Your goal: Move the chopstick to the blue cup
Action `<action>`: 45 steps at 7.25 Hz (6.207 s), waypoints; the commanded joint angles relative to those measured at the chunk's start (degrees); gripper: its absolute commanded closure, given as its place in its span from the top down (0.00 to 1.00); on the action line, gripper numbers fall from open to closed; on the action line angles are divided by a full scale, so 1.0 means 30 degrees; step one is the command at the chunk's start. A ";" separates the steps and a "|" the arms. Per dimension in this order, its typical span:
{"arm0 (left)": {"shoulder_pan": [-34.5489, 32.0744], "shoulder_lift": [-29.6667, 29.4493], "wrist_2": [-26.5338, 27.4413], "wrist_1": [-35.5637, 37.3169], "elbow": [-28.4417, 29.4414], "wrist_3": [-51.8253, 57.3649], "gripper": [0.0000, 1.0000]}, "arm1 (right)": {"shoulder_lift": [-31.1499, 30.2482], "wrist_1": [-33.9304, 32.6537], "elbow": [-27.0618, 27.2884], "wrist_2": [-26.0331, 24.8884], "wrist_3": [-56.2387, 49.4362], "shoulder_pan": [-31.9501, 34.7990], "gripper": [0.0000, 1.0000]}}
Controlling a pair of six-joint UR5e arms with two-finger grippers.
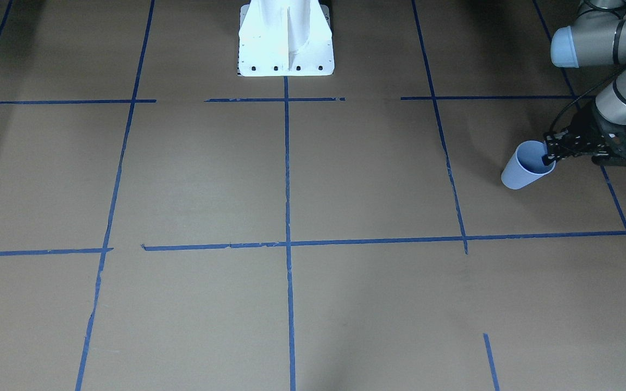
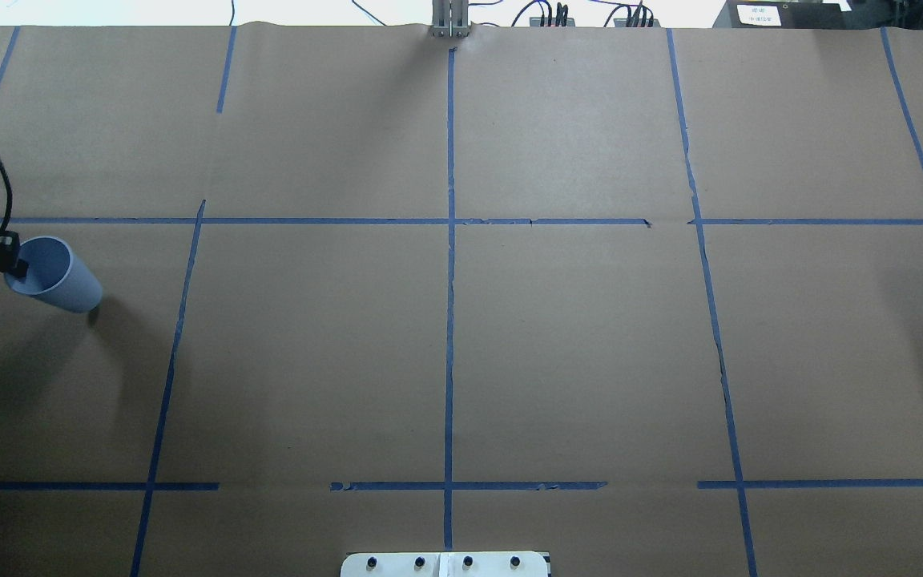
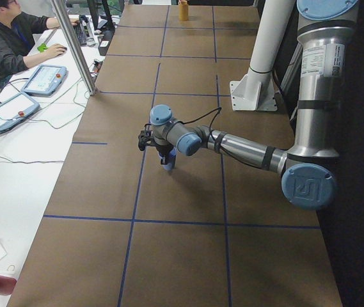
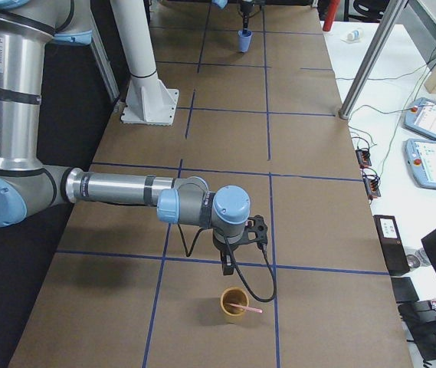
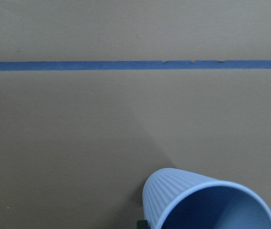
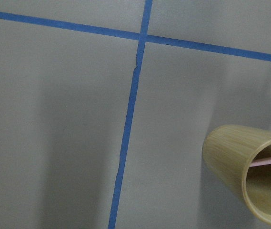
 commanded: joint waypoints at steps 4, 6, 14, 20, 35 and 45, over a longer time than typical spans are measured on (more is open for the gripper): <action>0.5844 -1.1737 0.3113 0.4434 0.1998 -0.8198 0.00 | 0.0000 -0.0028 -0.0087 0.0054 0.0081 -0.0186 1.00; 0.6940 -1.4353 0.3799 0.4317 0.4284 -0.8914 0.00 | 0.0000 -0.0057 -0.0116 0.0054 0.0111 -0.0186 1.00; 0.9141 -1.5478 0.5617 0.4112 0.6230 -0.8916 0.36 | 0.0000 -0.0029 -0.0175 0.0054 0.0111 -0.0186 1.00; 0.5933 -1.2156 0.3694 0.5889 0.2144 -0.5107 0.96 | 0.0117 0.0001 0.0030 -0.0034 0.0082 -0.0186 1.00; -0.6064 -0.0508 -0.0272 0.5782 0.0370 1.0713 1.00 | 0.2637 1.0548 -0.8173 -0.2026 0.6818 0.2658 0.79; -0.6064 -0.0537 -0.0184 0.5811 0.0195 1.0509 1.00 | 0.2431 0.9591 -0.4869 -0.1356 0.6355 0.4614 0.00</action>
